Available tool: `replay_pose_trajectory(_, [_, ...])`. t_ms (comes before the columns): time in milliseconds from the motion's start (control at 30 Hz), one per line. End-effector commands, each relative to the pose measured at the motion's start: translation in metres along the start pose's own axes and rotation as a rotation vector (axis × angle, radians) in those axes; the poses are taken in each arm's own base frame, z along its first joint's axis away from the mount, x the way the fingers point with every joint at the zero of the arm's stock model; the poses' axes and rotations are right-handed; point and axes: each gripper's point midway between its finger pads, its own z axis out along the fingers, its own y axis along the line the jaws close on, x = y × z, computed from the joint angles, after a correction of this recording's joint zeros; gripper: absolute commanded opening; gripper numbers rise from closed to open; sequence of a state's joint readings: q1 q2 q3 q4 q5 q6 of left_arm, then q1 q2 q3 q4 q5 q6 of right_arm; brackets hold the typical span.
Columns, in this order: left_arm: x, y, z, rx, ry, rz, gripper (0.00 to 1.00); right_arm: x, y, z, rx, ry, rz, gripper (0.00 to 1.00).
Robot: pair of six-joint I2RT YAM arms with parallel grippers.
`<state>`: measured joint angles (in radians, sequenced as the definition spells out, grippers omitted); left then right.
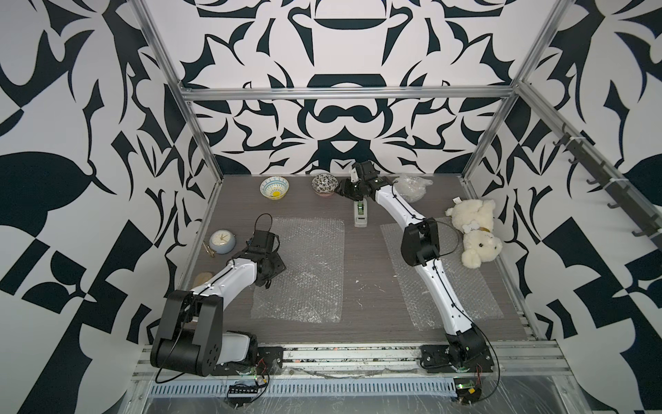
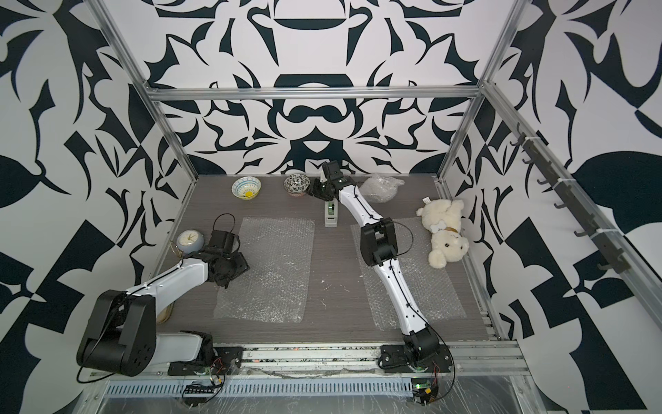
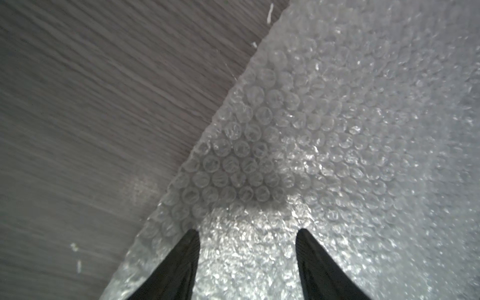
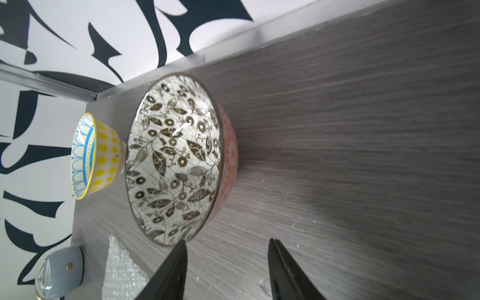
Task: Wrap bowls in bubble wrap
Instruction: Pick up the bowl from the center of the board.
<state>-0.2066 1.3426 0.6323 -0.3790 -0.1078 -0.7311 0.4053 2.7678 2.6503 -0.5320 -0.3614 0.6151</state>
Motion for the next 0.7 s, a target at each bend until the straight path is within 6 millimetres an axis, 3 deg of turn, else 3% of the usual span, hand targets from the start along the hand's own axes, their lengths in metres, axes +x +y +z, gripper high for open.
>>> replay_pose_trajectory(0, [0.001, -0.004, 0.002, 0.024, 0.015, 0.012, 0.63, -0.020, 0.012, -0.002, -0.050, -0.069, 0.031, 0.53])
replay_pose_trajectory(233, [0.004, -0.007, 0.004, 0.049, 0.025, 0.008, 0.63, -0.028, 0.017, 0.013, -0.110, -0.125, 0.108, 0.53])
replay_pose_trajectory(400, [0.004, -0.007, 0.003, 0.049, 0.022, 0.008, 0.63, -0.026, 0.015, 0.028, -0.103, -0.165, 0.147, 0.47])
replay_pose_trajectory(667, [0.003, -0.006, 0.001, 0.050, 0.012, 0.008, 0.63, -0.024, 0.008, 0.026, -0.073, -0.163, 0.147, 0.17])
